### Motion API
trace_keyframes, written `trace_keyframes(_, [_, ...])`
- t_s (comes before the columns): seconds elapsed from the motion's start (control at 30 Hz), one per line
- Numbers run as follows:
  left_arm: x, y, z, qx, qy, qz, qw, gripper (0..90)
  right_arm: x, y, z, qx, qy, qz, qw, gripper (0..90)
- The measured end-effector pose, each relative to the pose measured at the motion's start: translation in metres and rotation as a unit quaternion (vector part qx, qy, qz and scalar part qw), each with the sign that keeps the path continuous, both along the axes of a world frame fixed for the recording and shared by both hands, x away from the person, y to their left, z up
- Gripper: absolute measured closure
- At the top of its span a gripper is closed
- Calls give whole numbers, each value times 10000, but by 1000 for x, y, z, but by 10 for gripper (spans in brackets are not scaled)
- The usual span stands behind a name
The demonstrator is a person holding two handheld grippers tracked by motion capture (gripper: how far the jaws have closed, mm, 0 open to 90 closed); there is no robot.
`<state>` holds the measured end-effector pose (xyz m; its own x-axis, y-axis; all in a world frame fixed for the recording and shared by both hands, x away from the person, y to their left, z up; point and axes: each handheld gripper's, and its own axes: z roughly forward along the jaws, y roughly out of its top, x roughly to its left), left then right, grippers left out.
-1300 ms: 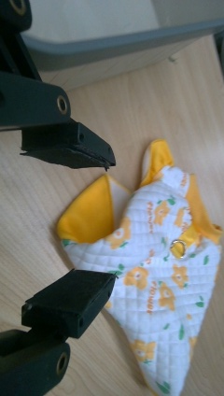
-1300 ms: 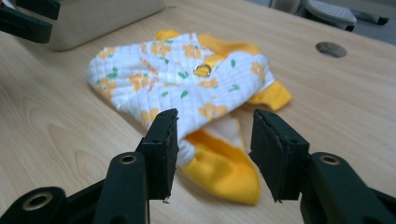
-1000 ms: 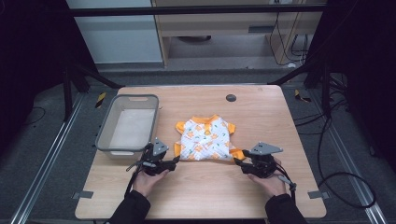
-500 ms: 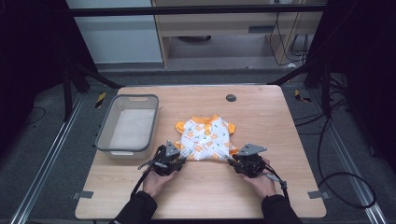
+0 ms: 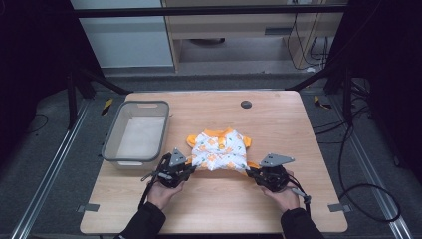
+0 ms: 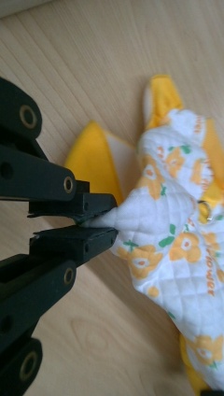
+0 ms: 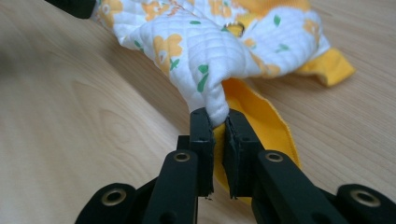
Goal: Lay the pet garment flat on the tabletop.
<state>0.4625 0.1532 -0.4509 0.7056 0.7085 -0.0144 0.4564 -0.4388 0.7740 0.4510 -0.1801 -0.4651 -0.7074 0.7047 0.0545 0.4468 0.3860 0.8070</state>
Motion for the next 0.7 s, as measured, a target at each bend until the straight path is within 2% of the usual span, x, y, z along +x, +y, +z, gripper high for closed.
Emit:
trace_keyframes(0.1, [-17,7,17,-173,-56,-110,9998,825,-14,-7,15,360,-53,149,9992,828])
trace_keyframes(0.13, [-17,7,17,-173,-56,-110,9998,822,-14,-7,15,360,-53,149,9992,828])
trace_keyframes(0.17, [-20,8,21,-219,-61,-119,9997,820,-21,-9,22,527,-75,180,9984,826])
trace_keyframes(0.2, [-21,9,26,-346,-37,-85,9994,819,-23,-10,25,600,-124,166,9980,826])
trace_keyframes(0.27, [-19,9,28,-359,-20,-61,9993,815,-23,-10,29,739,-185,131,9970,821])
trace_keyframes(0.33, [-11,7,28,-317,11,66,9995,812,-20,-9,31,751,-198,76,9970,816])
trace_keyframes(0.37, [1,5,23,-296,178,249,9991,805,-9,-6,31,799,-103,-152,9966,811])
trace_keyframes(0.4, [1,5,23,-296,178,249,9991,799,-9,-6,31,799,-103,-152,9966,811])
trace_keyframes(0.5, [25,1,9,-190,401,532,9976,783,16,-3,21,707,278,-567,9955,804])
trace_keyframes(0.57, [42,0,-3,-269,588,694,9955,772,34,0,8,532,460,-787,9944,795])
trace_keyframes(0.6, [45,-2,-6,-253,607,724,9952,763,43,3,0,396,488,-883,9941,789])
trace_keyframes(0.63, [52,-5,-15,-104,563,767,9954,733,52,7,-10,204,489,-943,9941,776])
trace_keyframes(0.7, [53,-6,-18,-110,563,804,9951,712,54,8,-15,150,475,-961,9941,770])
